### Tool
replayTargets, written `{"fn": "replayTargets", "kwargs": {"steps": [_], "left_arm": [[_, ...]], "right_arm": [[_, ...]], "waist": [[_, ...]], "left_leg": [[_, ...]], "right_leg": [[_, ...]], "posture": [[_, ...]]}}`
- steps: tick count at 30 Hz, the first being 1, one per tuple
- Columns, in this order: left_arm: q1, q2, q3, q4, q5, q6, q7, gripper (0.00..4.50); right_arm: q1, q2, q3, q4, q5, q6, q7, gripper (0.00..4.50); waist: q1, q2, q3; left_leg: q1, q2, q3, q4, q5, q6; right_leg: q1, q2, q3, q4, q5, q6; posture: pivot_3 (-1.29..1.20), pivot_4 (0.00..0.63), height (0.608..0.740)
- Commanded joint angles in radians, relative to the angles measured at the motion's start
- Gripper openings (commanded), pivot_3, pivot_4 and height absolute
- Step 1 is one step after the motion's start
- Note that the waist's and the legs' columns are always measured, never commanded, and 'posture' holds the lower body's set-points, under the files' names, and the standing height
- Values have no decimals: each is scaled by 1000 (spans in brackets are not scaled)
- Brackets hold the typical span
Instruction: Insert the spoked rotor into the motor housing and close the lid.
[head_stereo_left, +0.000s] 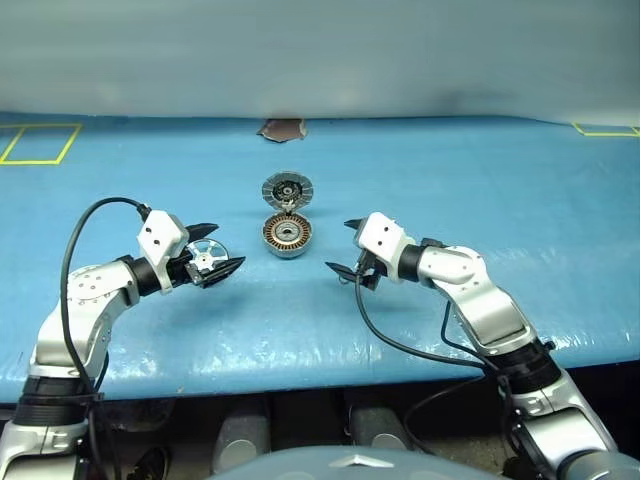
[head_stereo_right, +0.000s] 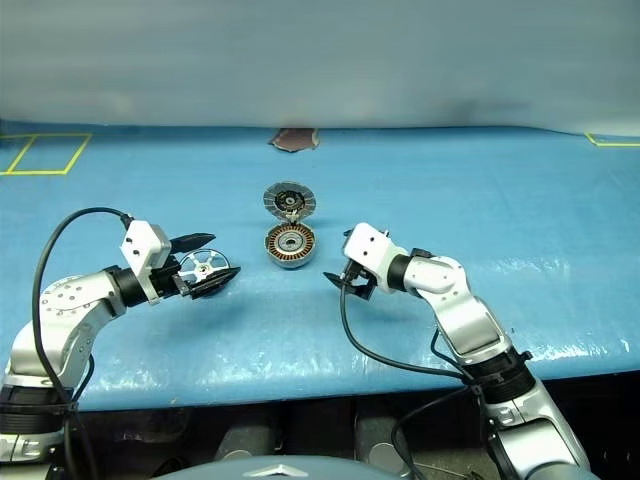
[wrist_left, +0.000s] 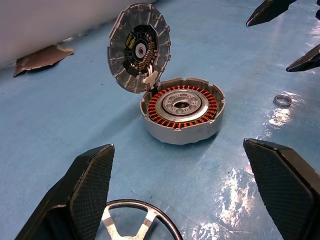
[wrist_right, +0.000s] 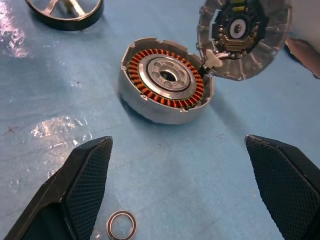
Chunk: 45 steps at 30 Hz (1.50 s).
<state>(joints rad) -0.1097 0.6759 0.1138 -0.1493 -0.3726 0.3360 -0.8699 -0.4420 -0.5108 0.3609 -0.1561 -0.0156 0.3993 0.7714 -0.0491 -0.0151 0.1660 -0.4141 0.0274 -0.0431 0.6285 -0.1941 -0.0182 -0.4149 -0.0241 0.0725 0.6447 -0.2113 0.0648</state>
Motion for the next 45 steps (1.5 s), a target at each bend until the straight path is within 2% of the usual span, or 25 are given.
{"fn": "replayTargets", "kwargs": {"steps": [1,7,14,30,45], "left_arm": [[-1,-6,22,-35,-6,-11,18,4500],[-12,-8,8,-29,6,-13,28,4500],[49,-20,21,-58,1,-16,53,4500],[166,-43,62,-127,-8,-14,108,4500],[190,-40,66,-141,-10,-13,119,4500]], "right_arm": [[-117,-7,90,33,-71,-26,85,4475],[-304,57,225,200,-150,-69,201,4475],[-434,137,294,407,-217,-163,265,4475],[-565,283,281,769,-282,-331,271,4475],[-605,327,265,900,-304,-376,292,4475]], "waist": [[-2,0,0],[-1,0,0],[-4,0,0],[-13,0,0],[-17,0,1]], "left_leg": [[0,0,0,0,0,0],[-1,0,-1,0,0,0],[-1,0,-1,-1,0,0],[0,0,-2,-1,0,0],[0,0,-2,-2,0,0]], "right_leg": [[0,0,0,0,0,0],[0,0,-1,0,0,0],[0,0,-1,0,0,0],[0,0,-1,0,0,-1],[0,0,-2,0,0,-1]], "posture": [[0,150,740],[0,150,740],[0,150,740],[0,150,740],[0,150,740]]}}
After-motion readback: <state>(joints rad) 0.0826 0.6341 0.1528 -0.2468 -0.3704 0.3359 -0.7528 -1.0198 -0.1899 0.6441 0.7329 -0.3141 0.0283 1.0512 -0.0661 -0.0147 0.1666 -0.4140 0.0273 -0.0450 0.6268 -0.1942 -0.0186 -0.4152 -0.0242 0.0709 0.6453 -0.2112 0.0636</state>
